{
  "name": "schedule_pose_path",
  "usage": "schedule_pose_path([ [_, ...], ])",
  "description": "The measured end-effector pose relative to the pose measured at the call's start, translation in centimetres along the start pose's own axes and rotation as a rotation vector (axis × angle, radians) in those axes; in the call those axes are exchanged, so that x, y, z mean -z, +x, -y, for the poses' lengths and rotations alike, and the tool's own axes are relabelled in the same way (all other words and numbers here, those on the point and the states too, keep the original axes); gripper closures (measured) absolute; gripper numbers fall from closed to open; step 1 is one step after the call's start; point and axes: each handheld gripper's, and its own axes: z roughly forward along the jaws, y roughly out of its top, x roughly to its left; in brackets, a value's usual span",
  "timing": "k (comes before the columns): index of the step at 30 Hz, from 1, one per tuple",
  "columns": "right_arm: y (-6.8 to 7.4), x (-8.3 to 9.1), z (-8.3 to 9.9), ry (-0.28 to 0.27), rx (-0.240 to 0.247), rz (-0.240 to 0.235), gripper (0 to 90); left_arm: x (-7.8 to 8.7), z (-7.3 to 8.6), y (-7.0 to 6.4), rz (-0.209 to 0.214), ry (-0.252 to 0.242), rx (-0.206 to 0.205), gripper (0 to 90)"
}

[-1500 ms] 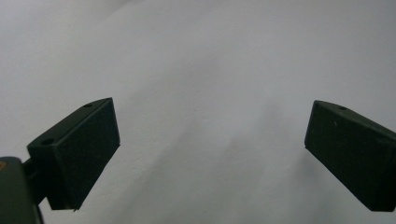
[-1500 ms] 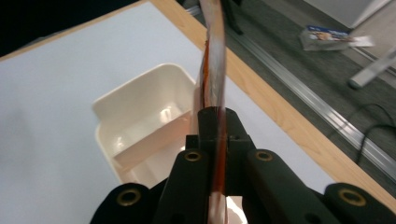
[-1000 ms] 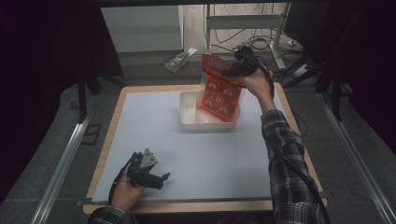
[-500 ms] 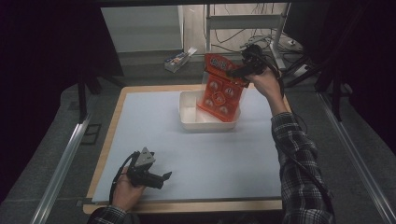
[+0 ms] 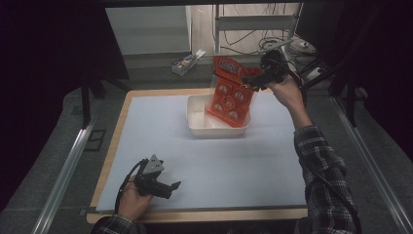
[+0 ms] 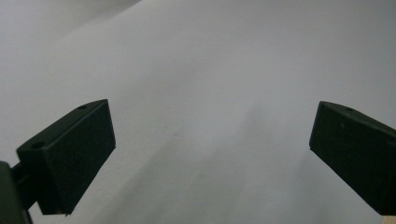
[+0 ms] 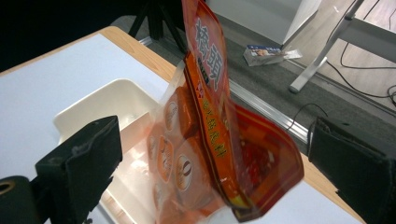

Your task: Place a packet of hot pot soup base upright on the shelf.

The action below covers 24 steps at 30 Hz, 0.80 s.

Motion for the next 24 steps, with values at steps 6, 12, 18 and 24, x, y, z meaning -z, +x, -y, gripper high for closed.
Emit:
schedule_pose_path([
  [6,0.6,0.7,1.2,-0.012,0.000,-0.011,2.5,0.3,-0.1,-0.2,-0.004,-0.031,-0.008,0.0],
  [12,1.4,1.2,2.8,-0.021,-0.004,-0.023,2.5,0.7,-0.3,-0.3,-0.030,-0.049,-0.024,0.0],
  [18,2.0,1.6,4.5,-0.033,-0.015,-0.026,2.5,0.7,-0.4,-0.6,-0.043,-0.040,-0.048,0.0],
  [24,2.7,1.4,5.9,-0.031,-0.013,-0.028,2.5,0.6,-0.4,-0.7,-0.052,-0.034,-0.057,0.0],
])
